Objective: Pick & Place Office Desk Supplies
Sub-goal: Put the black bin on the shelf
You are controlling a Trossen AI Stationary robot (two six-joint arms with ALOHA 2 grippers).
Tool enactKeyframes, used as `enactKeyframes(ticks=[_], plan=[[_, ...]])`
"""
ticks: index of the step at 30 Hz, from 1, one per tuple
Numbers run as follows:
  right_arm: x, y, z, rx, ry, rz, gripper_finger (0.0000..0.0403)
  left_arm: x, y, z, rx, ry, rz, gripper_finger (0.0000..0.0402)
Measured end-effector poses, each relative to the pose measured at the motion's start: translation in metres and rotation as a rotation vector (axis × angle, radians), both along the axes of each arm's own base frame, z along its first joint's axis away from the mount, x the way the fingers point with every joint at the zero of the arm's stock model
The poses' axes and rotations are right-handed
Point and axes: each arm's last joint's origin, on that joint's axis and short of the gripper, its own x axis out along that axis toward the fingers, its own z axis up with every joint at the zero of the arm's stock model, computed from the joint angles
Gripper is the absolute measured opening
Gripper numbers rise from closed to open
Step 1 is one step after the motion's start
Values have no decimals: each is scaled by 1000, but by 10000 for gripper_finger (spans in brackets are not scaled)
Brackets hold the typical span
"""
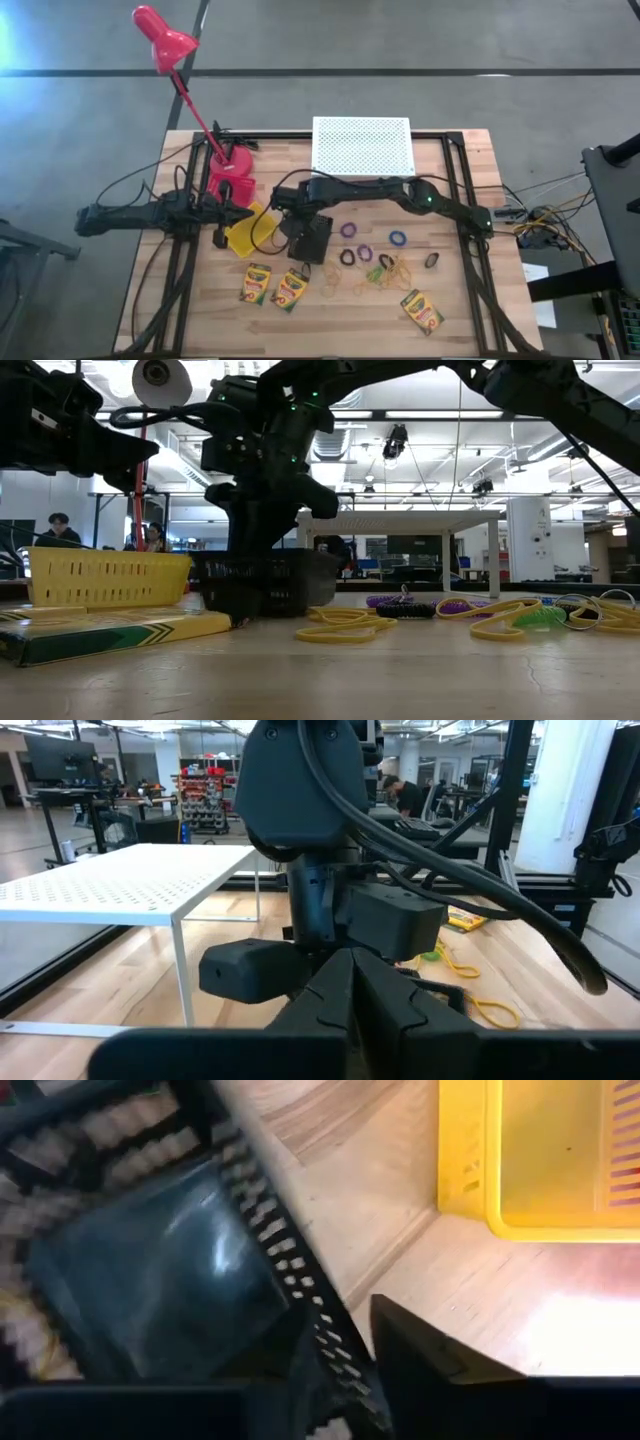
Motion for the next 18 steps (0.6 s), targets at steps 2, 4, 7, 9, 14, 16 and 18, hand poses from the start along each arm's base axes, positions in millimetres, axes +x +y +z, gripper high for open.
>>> enactKeyframes(ticks=[2,4,7,9,14,16,18], plan=[[-1,1,0,3,11,-5,51,0,0,0,2,0,0,15],[-2,2,1,13,27,-27,25,0,0,0,2,0,0,15],[-7,5,7,29,57,-69,16,0,0,0,2,0,0,15],[-11,6,15,40,70,-97,15,0,0,0,2,0,0,15],[-28,6,51,68,95,-183,14,0,0,0,2,0,0,15],[-36,1,70,83,74,-226,14,0,0,0,2,0,0,15],[-44,-6,90,99,46,-276,14,0,0,0,2,0,0,15]])
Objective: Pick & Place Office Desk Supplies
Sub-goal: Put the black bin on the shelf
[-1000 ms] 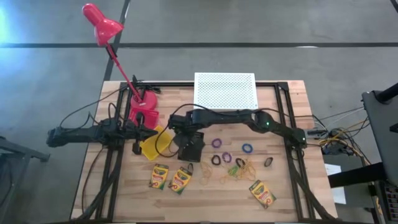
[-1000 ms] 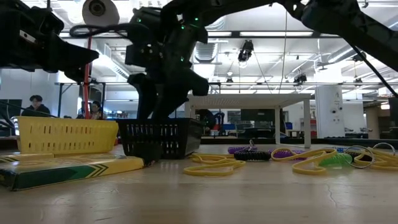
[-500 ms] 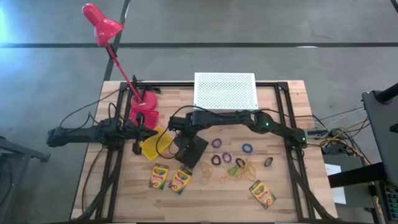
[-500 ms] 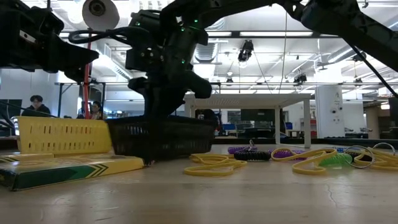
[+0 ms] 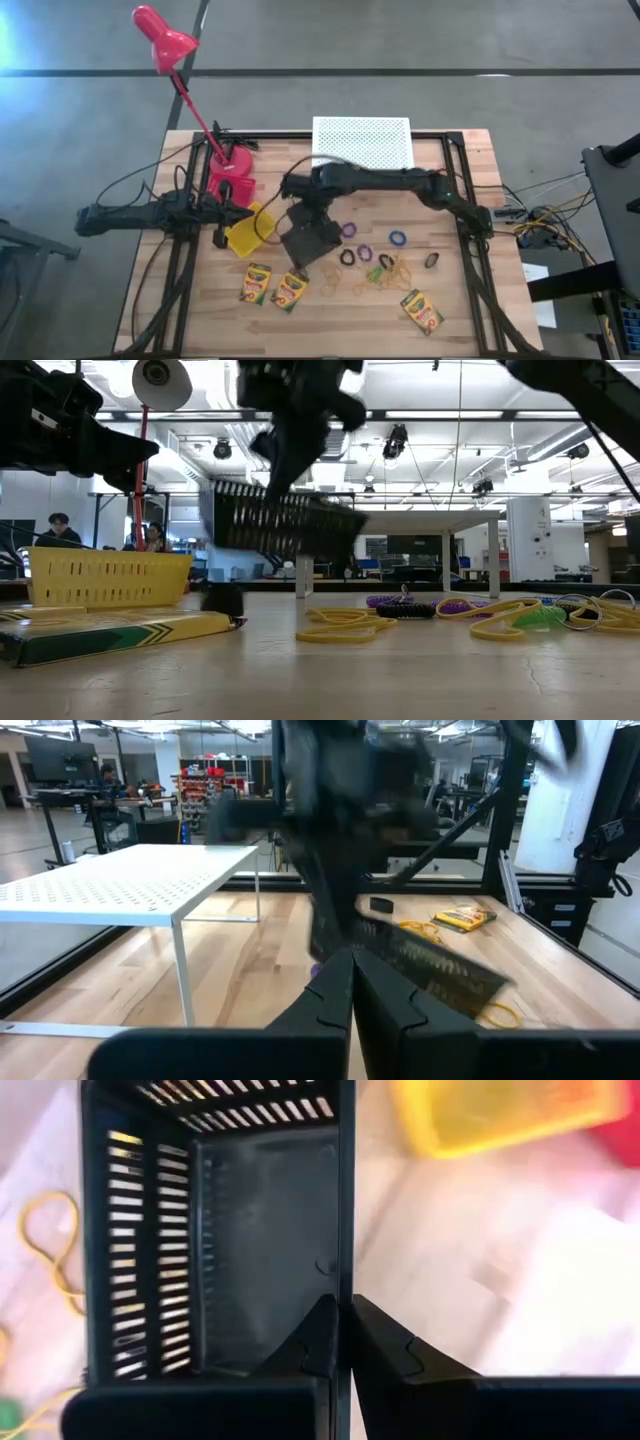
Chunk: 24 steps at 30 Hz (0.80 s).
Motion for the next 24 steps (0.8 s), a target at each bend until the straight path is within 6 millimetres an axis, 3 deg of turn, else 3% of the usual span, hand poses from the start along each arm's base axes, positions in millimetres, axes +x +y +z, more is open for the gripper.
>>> enactKeyframes(ticks=[7,15,20,24], plan=[[-33,-44,56,-9,-88,-174,13,0,0,0,0,0,0,15],[-79,-139,103,-74,-268,-398,13,0,0,0,-1,0,0,15],[-112,-199,103,-63,-261,-509,13,0,0,0,-1,0,0,15],[-132,-230,96,23,-254,-542,13,0,0,0,-1,0,0,15]])
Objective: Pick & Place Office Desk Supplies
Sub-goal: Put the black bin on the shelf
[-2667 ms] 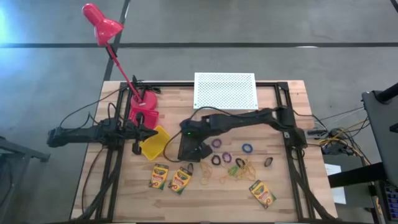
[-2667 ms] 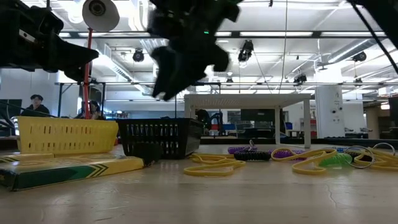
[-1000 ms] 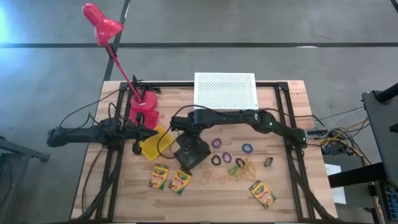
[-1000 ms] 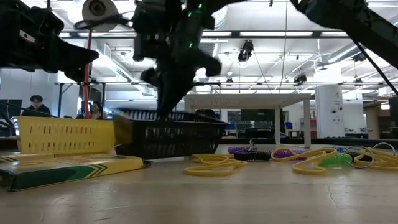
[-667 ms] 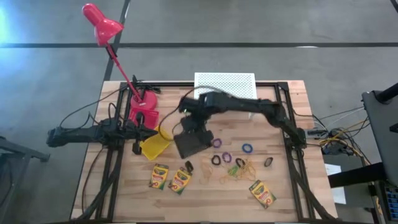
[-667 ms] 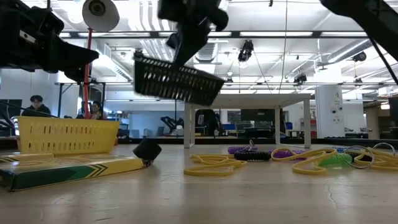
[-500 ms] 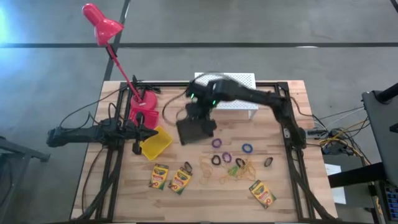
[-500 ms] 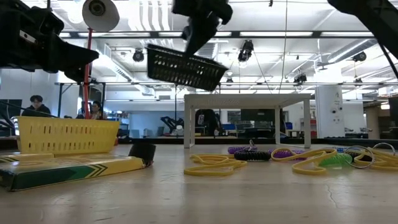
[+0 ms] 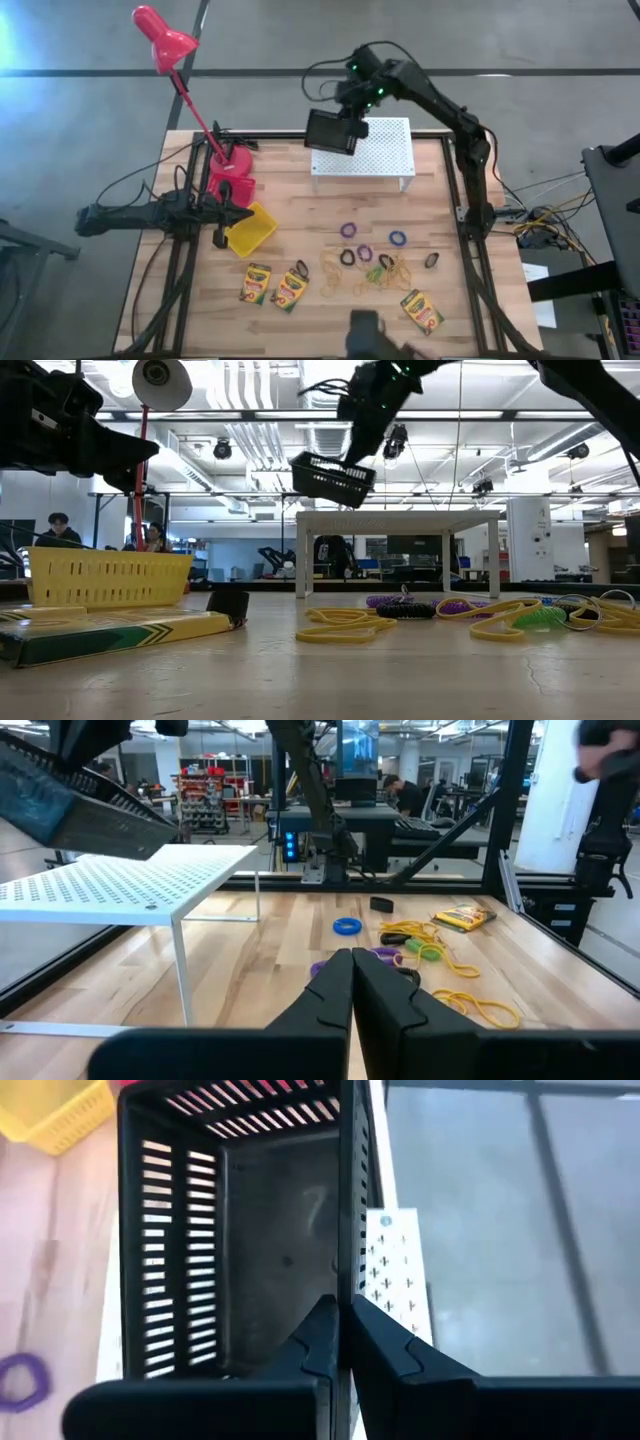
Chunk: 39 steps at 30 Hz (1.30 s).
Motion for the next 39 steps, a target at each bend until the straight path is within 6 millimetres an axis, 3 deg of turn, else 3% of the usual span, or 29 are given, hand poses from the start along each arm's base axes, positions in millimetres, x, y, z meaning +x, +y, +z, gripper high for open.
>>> enactKeyframes(ticks=[6,19,26,33,39], plan=[[-12,-17,-19,84,91,-8,13,0,0,0,-2,0,0,15],[-2,-27,-32,-6,109,29,14,0,0,0,-2,0,0,15],[4,-33,-43,-70,156,14,62,0,0,0,1,0,0,15],[8,-36,-31,-149,89,-39,125,0,0,0,1,0,0,15],[10,-1,-1,-121,21,-53,143,0,0,0,1,0,0,15]])
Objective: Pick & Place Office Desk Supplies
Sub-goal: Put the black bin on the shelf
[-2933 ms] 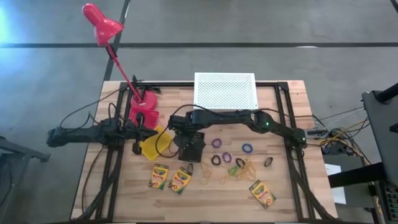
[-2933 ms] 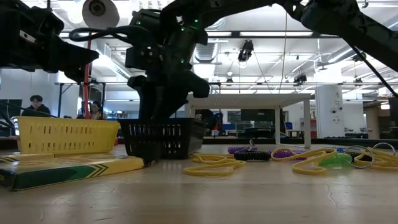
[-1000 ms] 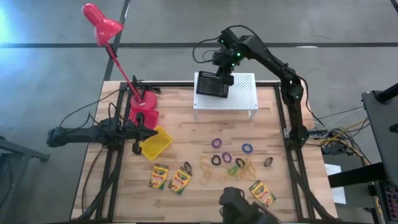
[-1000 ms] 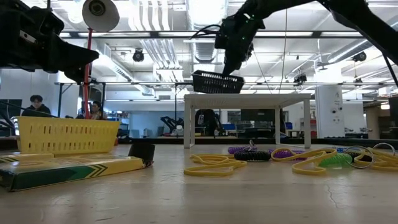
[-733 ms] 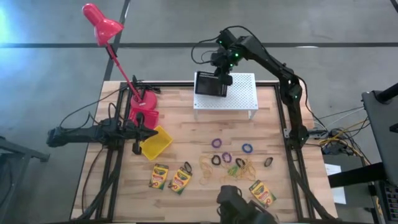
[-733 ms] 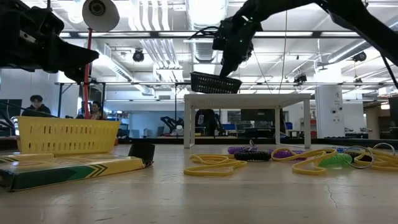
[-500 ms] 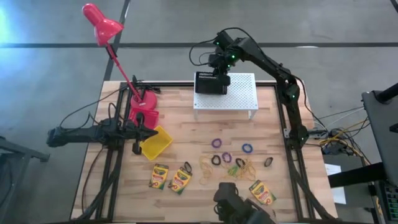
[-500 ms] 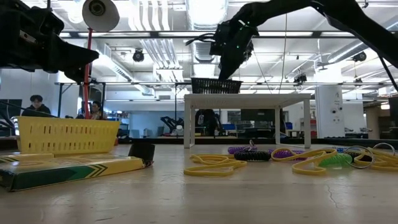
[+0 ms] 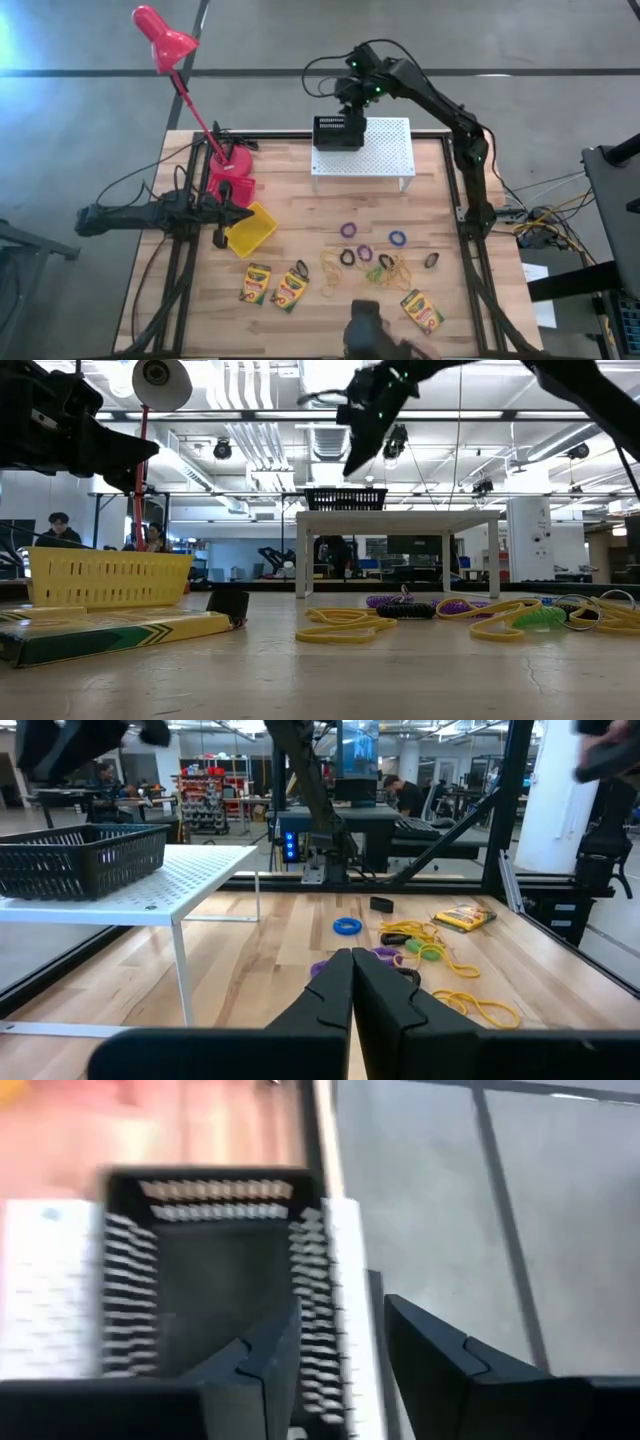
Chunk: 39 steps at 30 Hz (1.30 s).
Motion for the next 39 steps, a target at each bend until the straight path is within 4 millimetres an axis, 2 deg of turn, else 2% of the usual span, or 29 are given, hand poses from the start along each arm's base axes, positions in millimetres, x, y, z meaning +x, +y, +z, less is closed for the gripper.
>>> enactKeyframes(ticks=[6,8,11,17,23,27,30,34,39], plan=[[23,61,15,23,-29,100,127,0,0,0,0,0,0,15],[31,79,14,-5,-7,112,120,0,0,0,0,0,0,15],[38,92,3,-67,84,34,107,0,0,0,0,0,0,15],[30,85,-10,2,120,-10,94,0,0,0,0,0,0,15],[26,70,-32,53,158,-12,138,0,0,0,-1,0,0,15],[27,68,-45,53,180,2,167,0,0,0,-1,-1,0,15],[28,68,-49,36,188,-1,174,0,0,0,-4,0,0,15],[28,67,-55,33,202,-3,154,0,0,0,-3,0,0,15],[29,67,-56,28,201,5,83,0,0,0,-3,0,0,15]])
